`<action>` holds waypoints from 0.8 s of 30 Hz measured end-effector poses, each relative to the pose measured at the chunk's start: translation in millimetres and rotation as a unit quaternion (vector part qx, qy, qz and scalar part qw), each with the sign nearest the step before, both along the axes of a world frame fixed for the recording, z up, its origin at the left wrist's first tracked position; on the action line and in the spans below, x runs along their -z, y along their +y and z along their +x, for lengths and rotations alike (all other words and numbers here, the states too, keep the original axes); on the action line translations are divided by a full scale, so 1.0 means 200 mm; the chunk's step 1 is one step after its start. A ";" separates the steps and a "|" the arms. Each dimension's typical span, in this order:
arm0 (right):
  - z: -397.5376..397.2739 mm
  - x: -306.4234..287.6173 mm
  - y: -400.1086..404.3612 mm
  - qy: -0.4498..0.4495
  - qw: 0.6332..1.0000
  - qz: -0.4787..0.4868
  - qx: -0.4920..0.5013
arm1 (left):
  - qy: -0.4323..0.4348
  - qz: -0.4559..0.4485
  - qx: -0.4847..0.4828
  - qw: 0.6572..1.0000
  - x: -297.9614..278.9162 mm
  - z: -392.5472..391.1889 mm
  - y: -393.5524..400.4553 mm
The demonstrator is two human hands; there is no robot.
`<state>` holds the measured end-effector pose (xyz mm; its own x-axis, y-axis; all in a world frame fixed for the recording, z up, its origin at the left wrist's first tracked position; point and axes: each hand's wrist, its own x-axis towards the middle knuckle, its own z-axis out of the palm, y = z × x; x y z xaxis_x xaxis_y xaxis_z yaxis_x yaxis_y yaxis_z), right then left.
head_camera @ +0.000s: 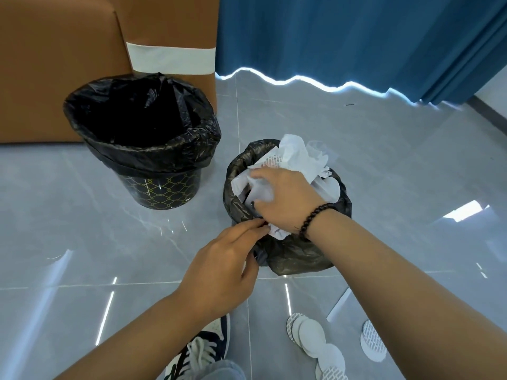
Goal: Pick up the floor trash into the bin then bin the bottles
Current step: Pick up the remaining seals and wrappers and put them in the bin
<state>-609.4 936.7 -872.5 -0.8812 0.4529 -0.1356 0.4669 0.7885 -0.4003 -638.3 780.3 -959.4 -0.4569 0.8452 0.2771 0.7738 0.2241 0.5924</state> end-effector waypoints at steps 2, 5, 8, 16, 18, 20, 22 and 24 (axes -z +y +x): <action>0.09 -0.02 0.00 0.053 0.998 0.033 0.008 | -0.012 0.002 0.002 1.000 0.01 0.00 -0.01; 0.28 -0.04 -0.02 0.232 0.969 0.041 0.070 | -0.037 0.009 0.009 0.999 0.01 0.01 -0.03; 0.52 0.01 -0.02 0.333 0.929 0.036 0.159 | -0.063 0.029 0.015 0.997 0.00 0.02 -0.03; 1.04 0.65 -0.02 0.018 0.915 -0.136 0.379 | -0.067 -0.020 0.073 0.995 0.02 0.17 0.02; 1.06 0.79 -0.07 -0.045 0.911 -0.175 0.370 | -0.068 -0.040 0.090 0.993 0.03 0.20 0.04; 1.06 0.91 -0.11 -0.074 0.911 -0.207 0.349 | -0.064 -0.058 0.102 0.991 0.04 0.23 0.05; 1.04 1.00 -0.14 -0.088 0.919 -0.204 0.327 | -0.047 -0.079 0.116 0.989 0.05 0.25 0.05; 1.00 1.07 -0.15 -0.104 0.933 -0.177 0.296 | -0.033 -0.098 0.121 0.987 0.05 0.27 0.05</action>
